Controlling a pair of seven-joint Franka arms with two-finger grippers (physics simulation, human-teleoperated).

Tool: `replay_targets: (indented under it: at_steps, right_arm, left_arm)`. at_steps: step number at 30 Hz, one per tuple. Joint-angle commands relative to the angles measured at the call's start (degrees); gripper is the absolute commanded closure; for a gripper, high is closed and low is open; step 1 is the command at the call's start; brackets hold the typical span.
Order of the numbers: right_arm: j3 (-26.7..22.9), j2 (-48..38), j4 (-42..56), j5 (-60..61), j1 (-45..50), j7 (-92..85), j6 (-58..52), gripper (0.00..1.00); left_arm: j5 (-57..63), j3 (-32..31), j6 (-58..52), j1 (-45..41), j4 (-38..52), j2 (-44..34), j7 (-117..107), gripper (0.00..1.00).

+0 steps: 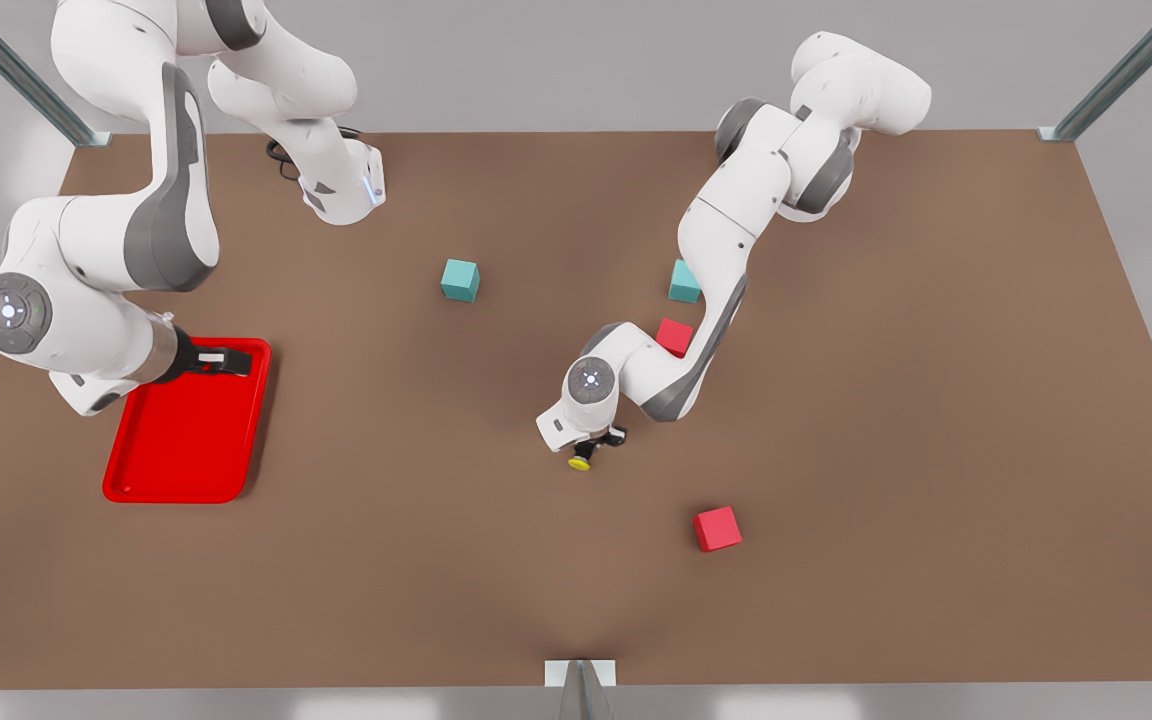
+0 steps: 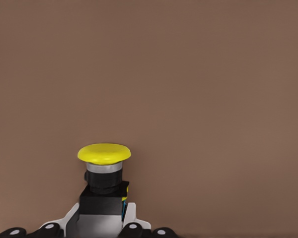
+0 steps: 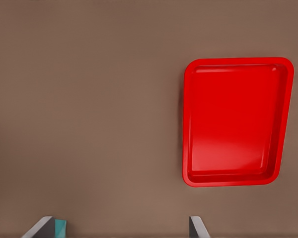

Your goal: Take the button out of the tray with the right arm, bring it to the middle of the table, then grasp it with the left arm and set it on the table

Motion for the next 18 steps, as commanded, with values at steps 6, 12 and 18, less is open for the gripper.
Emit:
replay_targets:
  at_steps: [6,12,18]
  right_arm:
    - [0.08,-0.15,0.02,0.07,0.12,0.0,-0.19,0.0]
    - [-0.01,-0.06,0.02,-0.02,0.04,-0.08,-0.19,0.0]
    - [-0.01,0.03,-0.16,-0.1,-0.05,-0.79,-0.1,0.0]
  left_arm:
    - [-0.2,-0.06,-0.91,0.18,0.29,-0.79,1.0,0.56]
    - [-0.73,-0.06,-7.07,3.96,3.11,-2.46,-0.76,0.56]
    - [-0.29,0.03,-5.93,3.52,4.6,-2.55,-28.7,0.57]
